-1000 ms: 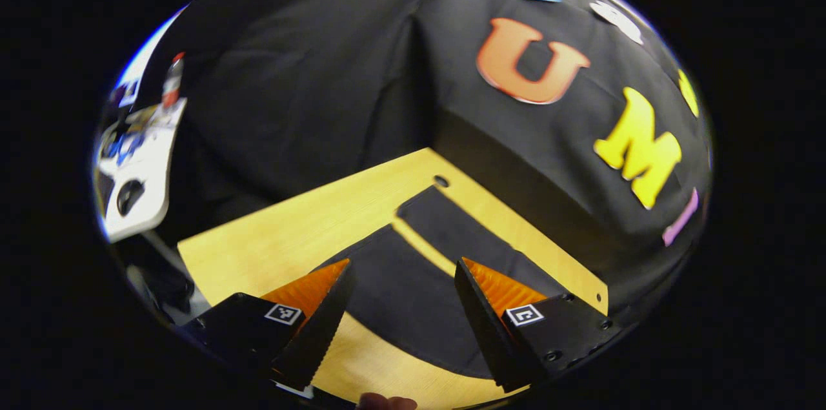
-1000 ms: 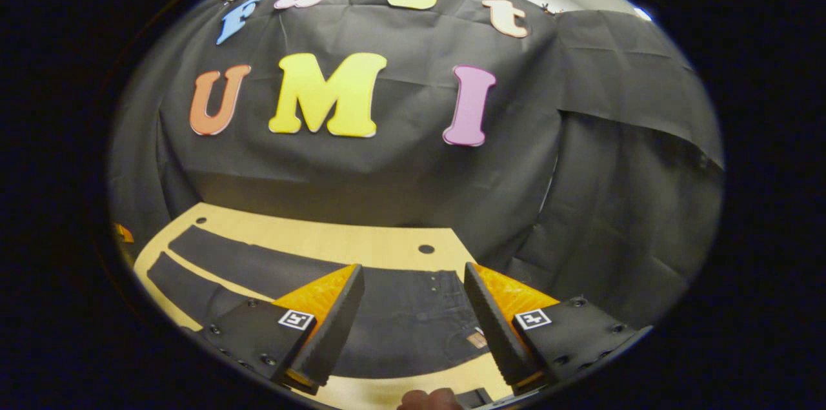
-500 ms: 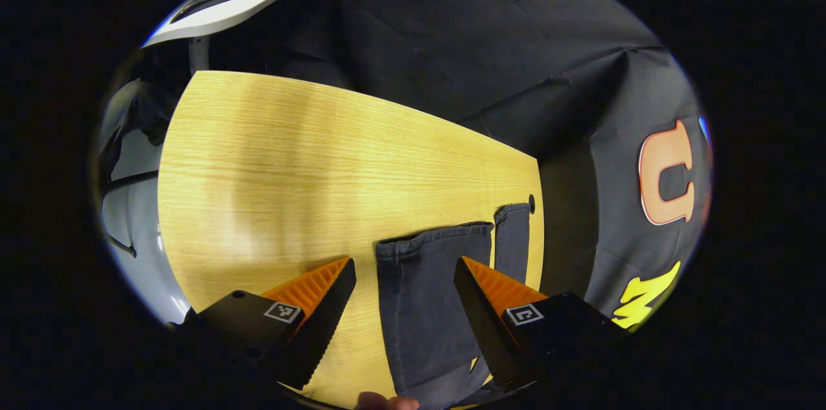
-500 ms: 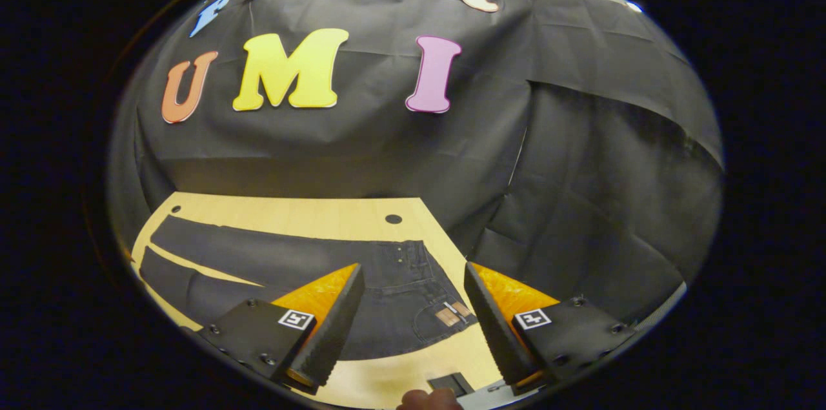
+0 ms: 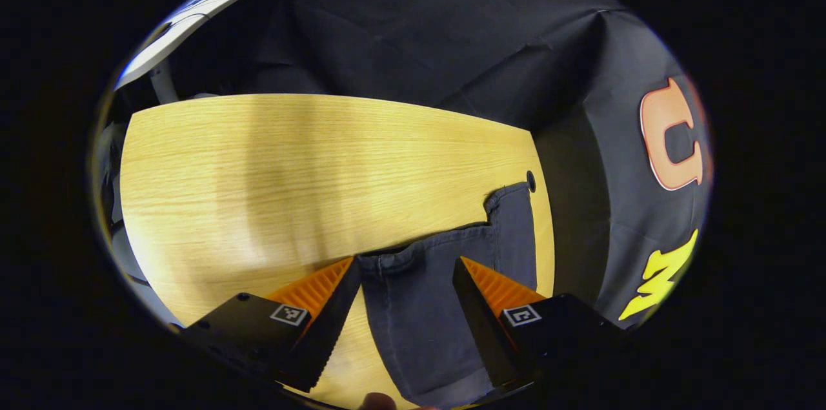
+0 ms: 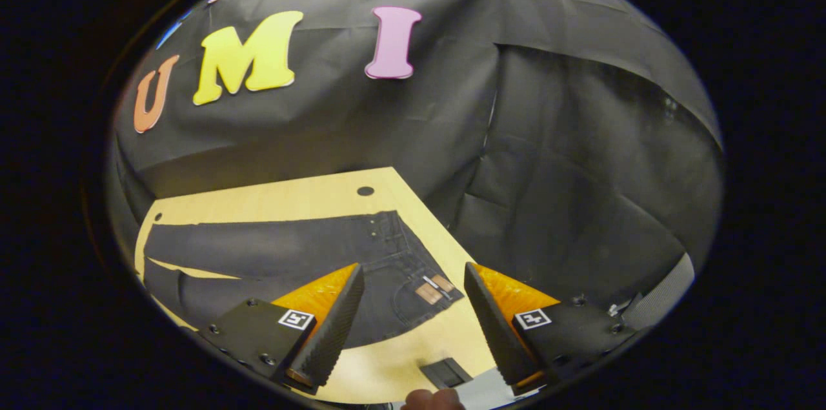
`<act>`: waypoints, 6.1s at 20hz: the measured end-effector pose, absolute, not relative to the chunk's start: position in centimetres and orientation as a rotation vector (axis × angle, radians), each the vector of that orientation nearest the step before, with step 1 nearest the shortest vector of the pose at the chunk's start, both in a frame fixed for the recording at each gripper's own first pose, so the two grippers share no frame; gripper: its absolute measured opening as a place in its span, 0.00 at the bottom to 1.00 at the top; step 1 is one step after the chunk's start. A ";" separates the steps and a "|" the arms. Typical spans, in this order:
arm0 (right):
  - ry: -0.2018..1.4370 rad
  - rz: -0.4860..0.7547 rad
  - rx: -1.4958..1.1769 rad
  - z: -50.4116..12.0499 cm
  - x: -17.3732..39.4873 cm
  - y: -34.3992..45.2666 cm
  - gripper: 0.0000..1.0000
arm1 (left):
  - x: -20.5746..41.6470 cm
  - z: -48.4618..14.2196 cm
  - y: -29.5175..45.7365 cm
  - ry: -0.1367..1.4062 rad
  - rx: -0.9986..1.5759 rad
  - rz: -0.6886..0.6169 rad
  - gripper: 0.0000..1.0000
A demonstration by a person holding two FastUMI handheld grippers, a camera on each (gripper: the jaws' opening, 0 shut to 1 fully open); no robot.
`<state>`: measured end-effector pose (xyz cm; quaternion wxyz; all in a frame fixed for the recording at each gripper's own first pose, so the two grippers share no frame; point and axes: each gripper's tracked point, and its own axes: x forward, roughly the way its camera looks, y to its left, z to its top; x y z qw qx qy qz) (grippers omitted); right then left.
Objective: Grasp the waist and the cuffs of the jeans and fold them to make the two legs overlap; first hold the waist and fold one-third of the jeans toward the cuffs, then hold the cuffs and fold the remaining one-third in the same direction to finish folding.
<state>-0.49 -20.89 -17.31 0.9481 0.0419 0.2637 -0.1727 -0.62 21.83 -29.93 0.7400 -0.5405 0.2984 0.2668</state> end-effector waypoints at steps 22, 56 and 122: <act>0.843 -0.525 0.725 -34.7 3.3 -26.9 0.99 | -0.3 -30.2 20.0 0.719 -1.311 0.553 0.07; 1.049 -0.417 1.255 -33.8 8.5 -24.2 0.08 | 1.4 -22.5 20.6 0.731 -1.537 0.588 0.07; 0.441 -0.105 0.278 -27.7 -13.7 -32.8 0.92 | 7.5 -1.1 0.5 0.138 -0.049 0.058 0.99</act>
